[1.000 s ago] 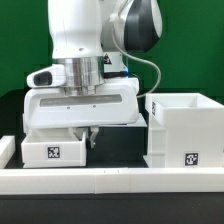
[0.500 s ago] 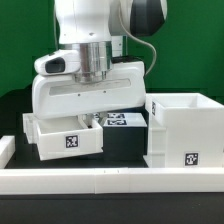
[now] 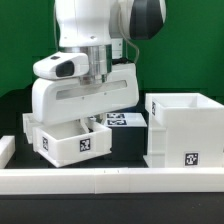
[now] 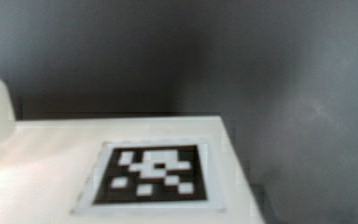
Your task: Assemble drawer
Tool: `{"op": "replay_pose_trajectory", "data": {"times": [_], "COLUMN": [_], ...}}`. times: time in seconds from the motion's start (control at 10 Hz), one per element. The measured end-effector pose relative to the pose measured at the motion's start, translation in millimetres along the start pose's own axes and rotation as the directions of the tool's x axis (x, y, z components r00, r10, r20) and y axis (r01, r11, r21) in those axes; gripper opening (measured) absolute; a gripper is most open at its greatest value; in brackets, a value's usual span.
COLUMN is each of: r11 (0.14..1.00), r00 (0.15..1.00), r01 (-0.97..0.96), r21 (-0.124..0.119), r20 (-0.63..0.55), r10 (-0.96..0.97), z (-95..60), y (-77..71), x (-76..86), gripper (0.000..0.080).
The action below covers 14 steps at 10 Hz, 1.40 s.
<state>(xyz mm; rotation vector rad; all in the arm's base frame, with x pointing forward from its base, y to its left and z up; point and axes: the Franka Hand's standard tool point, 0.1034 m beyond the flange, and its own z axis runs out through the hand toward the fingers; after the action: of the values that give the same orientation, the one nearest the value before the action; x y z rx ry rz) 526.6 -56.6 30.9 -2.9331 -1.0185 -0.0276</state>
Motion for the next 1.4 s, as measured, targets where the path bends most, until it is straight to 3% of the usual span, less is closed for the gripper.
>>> {"op": "replay_pose_trajectory", "data": {"times": [0.3,0.7,0.9,1.1,1.4], "r11": [0.972,0.895,0.758,0.678,0.679], "r00": [0.973,0.895,0.757,0.676,0.677], "r01": [0.233,0.445,0.652,0.735,0.734], "r21": [-0.022,-0.017,-0.013,0.009,0.013], "r20": [0.012,0.025,0.057,0.075,0.076], "r10": [-0.233,-0.444,-0.651,-0.733,-0.732], "z": [-1.1,1.2,1.5,2.4,4.2], "y": [-7.9,-4.0,-3.5,-3.8,-4.2], "x": [3.6,-1.4,-0.8,1.4,-0.6], "gripper": [0.0042,0.0042,0.0042,0.0042,0.0042]}}
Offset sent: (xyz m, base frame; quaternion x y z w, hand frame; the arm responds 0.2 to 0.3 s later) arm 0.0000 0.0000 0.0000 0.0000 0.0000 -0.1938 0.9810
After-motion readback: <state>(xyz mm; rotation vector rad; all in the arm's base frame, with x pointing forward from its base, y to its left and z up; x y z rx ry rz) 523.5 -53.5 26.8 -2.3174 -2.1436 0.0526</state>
